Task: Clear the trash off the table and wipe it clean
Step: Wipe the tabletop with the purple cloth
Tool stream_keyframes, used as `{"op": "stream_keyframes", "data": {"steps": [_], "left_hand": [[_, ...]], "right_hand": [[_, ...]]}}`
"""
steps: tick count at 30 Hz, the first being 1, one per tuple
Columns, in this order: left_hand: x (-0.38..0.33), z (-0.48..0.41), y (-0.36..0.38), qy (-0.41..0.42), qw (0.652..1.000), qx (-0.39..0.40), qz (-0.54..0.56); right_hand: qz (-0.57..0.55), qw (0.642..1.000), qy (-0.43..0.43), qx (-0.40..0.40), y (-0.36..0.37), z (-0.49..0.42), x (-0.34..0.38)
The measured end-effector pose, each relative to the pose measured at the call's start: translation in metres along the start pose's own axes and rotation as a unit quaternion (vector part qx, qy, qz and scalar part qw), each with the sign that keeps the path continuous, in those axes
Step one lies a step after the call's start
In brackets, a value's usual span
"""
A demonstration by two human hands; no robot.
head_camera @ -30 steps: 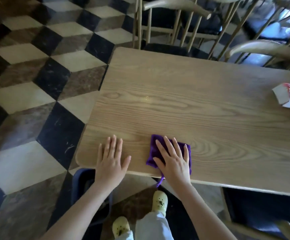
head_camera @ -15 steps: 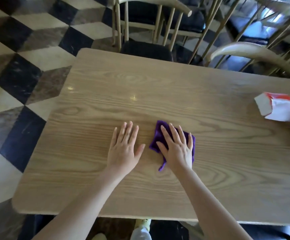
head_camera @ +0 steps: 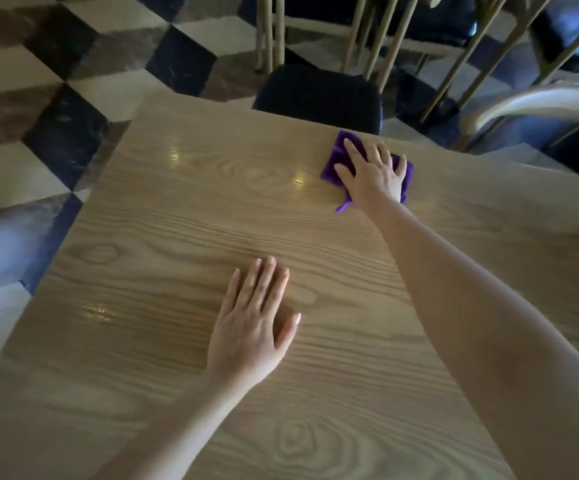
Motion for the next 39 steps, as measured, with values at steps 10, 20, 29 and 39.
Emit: {"op": "stream_keyframes", "data": {"steps": [10, 20, 29, 39], "left_hand": [[0.005, -0.003, 0.002, -0.009, 1.000, 0.006, -0.018], [0.004, -0.003, -0.001, -0.007, 0.999, 0.011, -0.031], [0.003, -0.004, -0.004, 0.000, 0.999, 0.041, -0.003], [-0.056, 0.031, 0.009, 0.077, 0.996, 0.049, 0.023]], "right_hand": [[0.004, 0.997, -0.081, -0.016, 0.003, -0.026, 0.020], [-0.009, 0.997, -0.071, -0.010, 0.030, 0.149, -0.024], [-0.022, 1.000, 0.001, -0.020, 0.067, 0.352, -0.006], [-0.029, 0.996, 0.076, -0.024, 0.082, 0.447, -0.022]]}}
Point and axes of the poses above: each hand's wrist, its own z-axis away from the middle knuckle, its own y-axis out of the palm, x = y × z, the point moved 1 cm from there along -z, towards the middle knuckle, and after that the axes turned 6 degrees about x, right-handed, at the moved point
